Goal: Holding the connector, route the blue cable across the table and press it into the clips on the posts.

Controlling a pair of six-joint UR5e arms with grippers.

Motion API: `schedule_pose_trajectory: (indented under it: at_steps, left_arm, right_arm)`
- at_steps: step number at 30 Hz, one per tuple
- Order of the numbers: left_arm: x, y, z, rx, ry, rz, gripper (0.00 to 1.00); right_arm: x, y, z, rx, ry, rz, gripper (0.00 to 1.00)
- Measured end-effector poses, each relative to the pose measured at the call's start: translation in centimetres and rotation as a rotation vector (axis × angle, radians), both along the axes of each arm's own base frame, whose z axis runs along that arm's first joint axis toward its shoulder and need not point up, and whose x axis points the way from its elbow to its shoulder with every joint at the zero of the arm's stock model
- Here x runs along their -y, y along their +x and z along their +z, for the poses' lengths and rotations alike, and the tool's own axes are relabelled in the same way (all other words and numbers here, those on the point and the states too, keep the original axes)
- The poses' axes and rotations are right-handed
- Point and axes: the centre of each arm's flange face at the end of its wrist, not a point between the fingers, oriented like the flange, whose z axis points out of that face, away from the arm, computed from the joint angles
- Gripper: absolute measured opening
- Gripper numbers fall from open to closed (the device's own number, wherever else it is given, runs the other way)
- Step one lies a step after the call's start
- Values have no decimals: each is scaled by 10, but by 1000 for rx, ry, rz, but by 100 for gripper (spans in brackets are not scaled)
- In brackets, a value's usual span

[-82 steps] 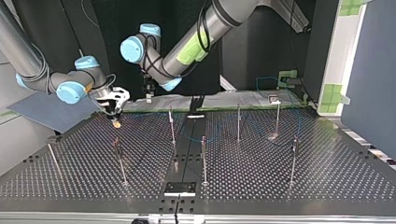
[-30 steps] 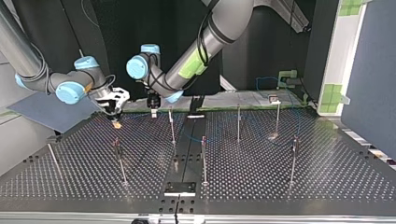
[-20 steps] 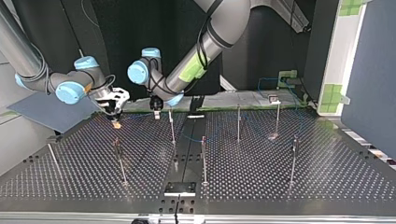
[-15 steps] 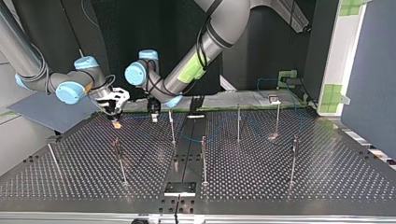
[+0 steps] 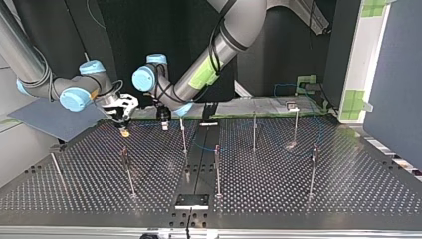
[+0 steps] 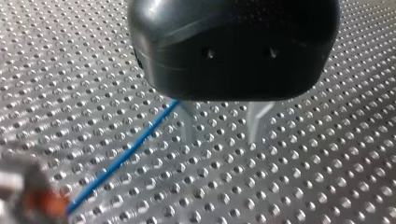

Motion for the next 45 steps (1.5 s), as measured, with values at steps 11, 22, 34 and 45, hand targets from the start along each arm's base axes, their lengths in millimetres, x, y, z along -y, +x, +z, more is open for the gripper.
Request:
schedule_pose_trajectory:
  at_steps: [11, 22, 34, 45]
  left_arm:
    - [13, -7, 26, 21, -15, -43, 0]
    - [6, -22, 69, 76, -62, -6, 0]
    - [-7, -48, 103, 65, -40, -18, 0]
    - [-18, -74, 148, 64, -22, 13, 0]
  right_arm:
    - [-3, 4, 25, 14, -32, 12, 0]
    - [-8, 4, 72, 71, -77, 6, 0]
    - [-24, 2, 135, 134, -117, -2, 0]
    - [-42, -3, 188, 191, -149, -10, 0]
